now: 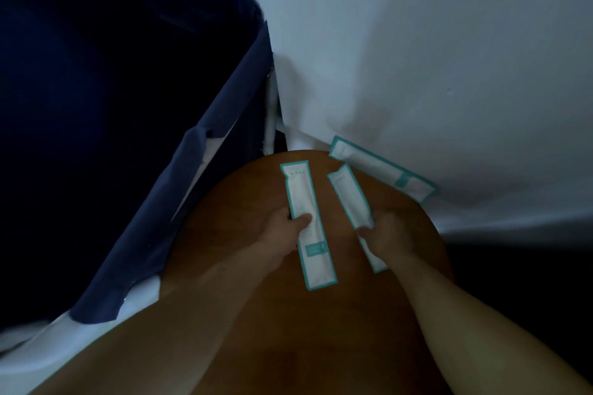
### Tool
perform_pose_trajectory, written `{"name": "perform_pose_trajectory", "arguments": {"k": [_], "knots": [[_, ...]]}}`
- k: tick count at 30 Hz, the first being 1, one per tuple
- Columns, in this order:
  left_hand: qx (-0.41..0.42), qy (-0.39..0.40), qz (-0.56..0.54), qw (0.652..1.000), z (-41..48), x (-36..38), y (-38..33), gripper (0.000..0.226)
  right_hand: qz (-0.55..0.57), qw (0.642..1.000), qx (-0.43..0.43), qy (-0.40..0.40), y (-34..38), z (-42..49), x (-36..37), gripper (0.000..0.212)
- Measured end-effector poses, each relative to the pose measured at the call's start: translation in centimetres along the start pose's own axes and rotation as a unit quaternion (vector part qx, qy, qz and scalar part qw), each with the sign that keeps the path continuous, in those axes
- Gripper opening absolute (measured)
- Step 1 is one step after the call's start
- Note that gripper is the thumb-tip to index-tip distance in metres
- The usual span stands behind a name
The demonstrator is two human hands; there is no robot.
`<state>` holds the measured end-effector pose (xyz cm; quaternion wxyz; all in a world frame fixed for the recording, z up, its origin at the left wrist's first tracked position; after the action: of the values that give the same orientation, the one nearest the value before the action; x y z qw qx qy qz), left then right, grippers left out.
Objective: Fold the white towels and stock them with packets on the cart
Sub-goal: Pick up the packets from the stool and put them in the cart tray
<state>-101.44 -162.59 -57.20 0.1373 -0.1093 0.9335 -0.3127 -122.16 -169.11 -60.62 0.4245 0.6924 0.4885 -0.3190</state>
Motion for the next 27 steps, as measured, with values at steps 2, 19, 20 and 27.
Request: {"name": "perform_pose_trajectory", "arguments": {"k": [2, 19, 20, 27], "knots": [[0.005, -0.017, 0.014, 1.0, -0.5, -0.5, -0.1, 0.016, 0.051, 0.998, 0.016, 0.039, 0.2, -1.0, 0.4, 0.041], [0.124, -0.025, 0.017, 0.992, -12.8, -8.1, -7.6, 0.016, 0.451, 0.889, 0.074, -0.021, 7.0, -13.5, -8.0, 0.015], [0.132, -0.014, 0.012, 0.991, -13.7, -8.3, -7.9, 0.015, 0.464, 0.882, 0.077, -0.034, 6.9, -14.8, -8.8, 0.016], [0.216, 0.078, 0.033, 0.973, -21.2, -10.3, -9.1, 0.011, 0.592, 0.793, 0.113, -0.087, 8.8, -25.7, -13.7, 0.009]]}}
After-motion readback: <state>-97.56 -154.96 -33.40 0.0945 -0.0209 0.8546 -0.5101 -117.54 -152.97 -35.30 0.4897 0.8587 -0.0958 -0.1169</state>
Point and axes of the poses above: each hand's wrist, its own z-axis towards the middle knuckle, its own x-axis out of the palm, y = z × x, the point moved 4 cm from there along z, towards the middle knuckle, and after that the axes turned 7 degrees about -y, right-handed, at the moved point
